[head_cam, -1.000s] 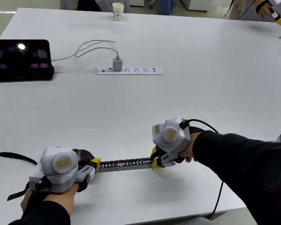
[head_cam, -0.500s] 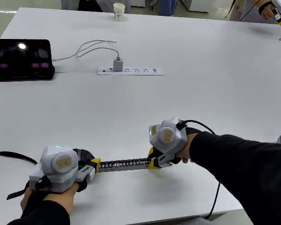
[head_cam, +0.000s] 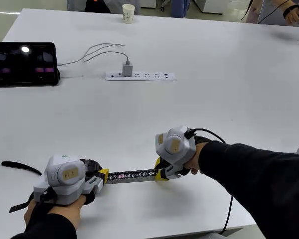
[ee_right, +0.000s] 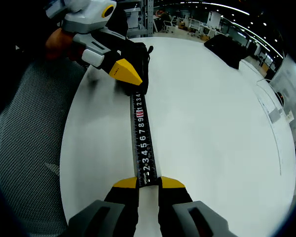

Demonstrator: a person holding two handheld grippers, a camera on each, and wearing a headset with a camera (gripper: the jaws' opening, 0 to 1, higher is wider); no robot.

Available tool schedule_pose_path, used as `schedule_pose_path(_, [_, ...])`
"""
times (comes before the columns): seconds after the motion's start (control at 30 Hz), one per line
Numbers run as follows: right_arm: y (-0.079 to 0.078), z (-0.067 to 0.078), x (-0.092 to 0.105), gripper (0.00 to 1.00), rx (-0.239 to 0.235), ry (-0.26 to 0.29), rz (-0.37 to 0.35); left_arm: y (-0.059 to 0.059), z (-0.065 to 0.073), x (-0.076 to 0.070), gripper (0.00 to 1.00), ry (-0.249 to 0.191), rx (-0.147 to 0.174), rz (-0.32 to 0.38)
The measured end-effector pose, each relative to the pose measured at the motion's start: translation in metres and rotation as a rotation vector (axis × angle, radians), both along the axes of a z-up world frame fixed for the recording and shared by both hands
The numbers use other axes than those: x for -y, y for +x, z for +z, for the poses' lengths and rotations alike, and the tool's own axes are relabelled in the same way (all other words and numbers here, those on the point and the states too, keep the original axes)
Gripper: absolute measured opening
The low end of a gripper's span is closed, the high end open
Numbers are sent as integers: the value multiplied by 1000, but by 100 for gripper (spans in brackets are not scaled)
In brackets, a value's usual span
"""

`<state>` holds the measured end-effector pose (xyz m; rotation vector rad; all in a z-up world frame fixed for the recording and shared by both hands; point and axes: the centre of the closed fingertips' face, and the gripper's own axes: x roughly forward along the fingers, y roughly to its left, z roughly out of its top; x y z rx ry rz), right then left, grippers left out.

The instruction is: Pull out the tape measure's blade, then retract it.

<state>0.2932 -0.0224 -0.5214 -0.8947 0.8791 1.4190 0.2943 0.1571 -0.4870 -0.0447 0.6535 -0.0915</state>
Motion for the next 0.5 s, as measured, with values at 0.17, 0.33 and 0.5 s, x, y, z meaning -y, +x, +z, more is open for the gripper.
schedule_pose_path(0.17, [1, -1, -2, 11, 0, 4, -3, 0, 0, 0, 61, 1, -1, 2])
schedule_pose_path(0.33, [0, -1, -5, 11, 0, 11, -8, 0, 0, 0, 61, 1, -3, 1])
schedule_pose_path(0.5, [-1, -1, -7, 11, -2, 16, -8, 0, 0, 1, 61, 1, -5, 1])
